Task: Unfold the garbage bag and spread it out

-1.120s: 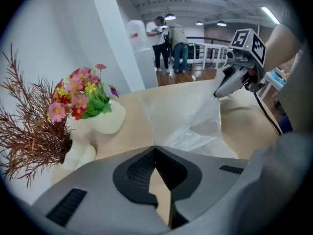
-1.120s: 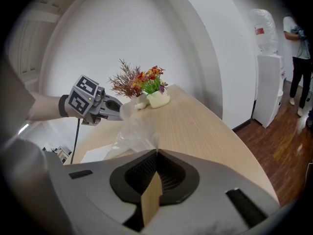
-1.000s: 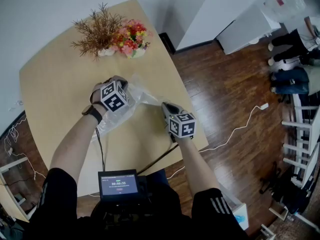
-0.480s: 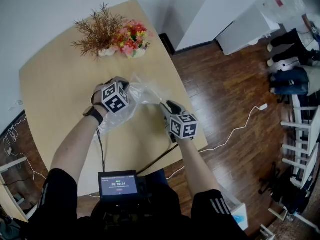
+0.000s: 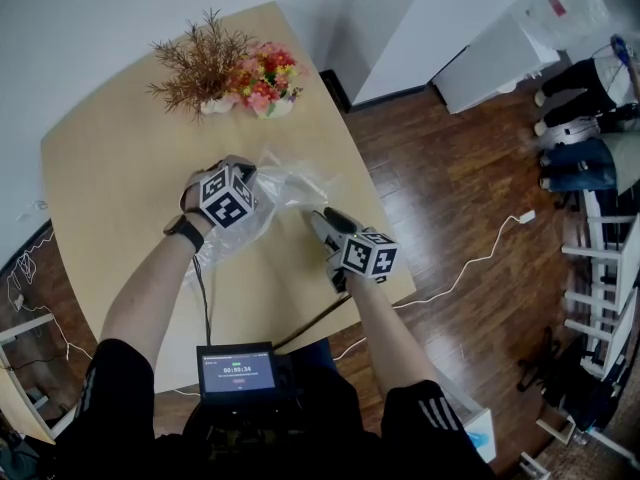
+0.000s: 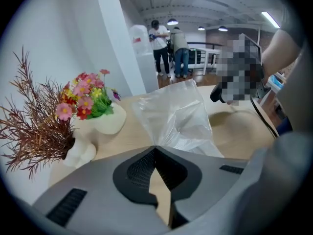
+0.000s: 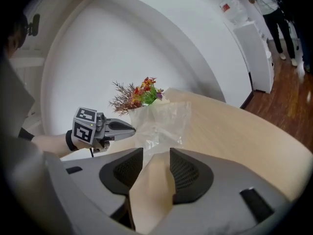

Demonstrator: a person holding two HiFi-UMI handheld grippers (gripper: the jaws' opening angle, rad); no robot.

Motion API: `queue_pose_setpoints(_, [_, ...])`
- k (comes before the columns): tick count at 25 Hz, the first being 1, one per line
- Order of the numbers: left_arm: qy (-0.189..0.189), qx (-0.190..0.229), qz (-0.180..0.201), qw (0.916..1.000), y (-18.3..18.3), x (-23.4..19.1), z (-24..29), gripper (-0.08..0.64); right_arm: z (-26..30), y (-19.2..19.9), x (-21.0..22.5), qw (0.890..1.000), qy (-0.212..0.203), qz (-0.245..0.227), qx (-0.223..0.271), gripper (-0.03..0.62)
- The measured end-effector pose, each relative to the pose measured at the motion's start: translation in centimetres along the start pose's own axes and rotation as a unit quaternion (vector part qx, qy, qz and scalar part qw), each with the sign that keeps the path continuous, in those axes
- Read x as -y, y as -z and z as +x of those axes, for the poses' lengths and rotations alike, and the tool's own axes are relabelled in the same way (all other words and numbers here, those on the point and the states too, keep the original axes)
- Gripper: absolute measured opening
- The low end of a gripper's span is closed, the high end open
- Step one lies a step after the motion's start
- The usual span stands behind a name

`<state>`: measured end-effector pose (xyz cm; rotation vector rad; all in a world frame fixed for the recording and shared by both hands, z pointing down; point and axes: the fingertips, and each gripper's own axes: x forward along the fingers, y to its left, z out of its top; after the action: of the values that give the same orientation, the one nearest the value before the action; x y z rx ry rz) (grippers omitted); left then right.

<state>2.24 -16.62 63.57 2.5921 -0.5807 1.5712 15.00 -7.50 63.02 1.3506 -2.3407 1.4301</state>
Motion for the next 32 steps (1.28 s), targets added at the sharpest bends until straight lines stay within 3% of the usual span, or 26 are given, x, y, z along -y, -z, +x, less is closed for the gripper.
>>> queue_pose_setpoints(6, [0.0, -0.001, -0.001, 1.0, 0.1, 0.3, -0.2, 0.0, 3.2, 1.6, -2.9, 0.998, -0.04, 0.02, -0.034, 0.201])
queue_pose_setpoints(12, [0.0, -0.001, -0.004, 1.0, 0.5, 0.2, 0.0, 0.0, 5.5, 2.5, -3.6, 0.996, -0.054, 0.059, -0.049, 0.201])
queue_pose_setpoints(19, [0.001, 0.001, -0.006, 1.0, 0.7, 0.4, 0.0, 0.0, 6.8, 2.0, -3.6, 0.994, -0.054, 0.077, -0.05, 0.201])
queue_pose_setpoints(23, [0.002, -0.001, -0.008, 1.0, 0.9, 0.4, 0.3, 0.0, 7.5, 2.5, -2.8, 0.994, -0.034, 0.084, -0.064, 0.199])
queue_pose_setpoints(27, [0.006, 0.001, -0.01, 0.9999, 0.7, 0.6, 0.0, 0.0, 7.8, 2.8, -2.6, 0.994, -0.02, 0.076, -0.071, 0.042])
queue_pose_setpoints(31, [0.019, 0.007, -0.022, 0.9996, 0.8, 1.1, -0.4, 0.005, 7.7, 2.8, -2.9, 0.995, -0.019, 0.068, -0.072, 0.005])
queue_pose_setpoints(32, [0.025, 0.009, -0.028, 0.9992, 0.8, 1.4, -0.6, 0.042, 7.7, 2.7, -3.0, 0.995, -0.02, 0.068, -0.071, 0.004])
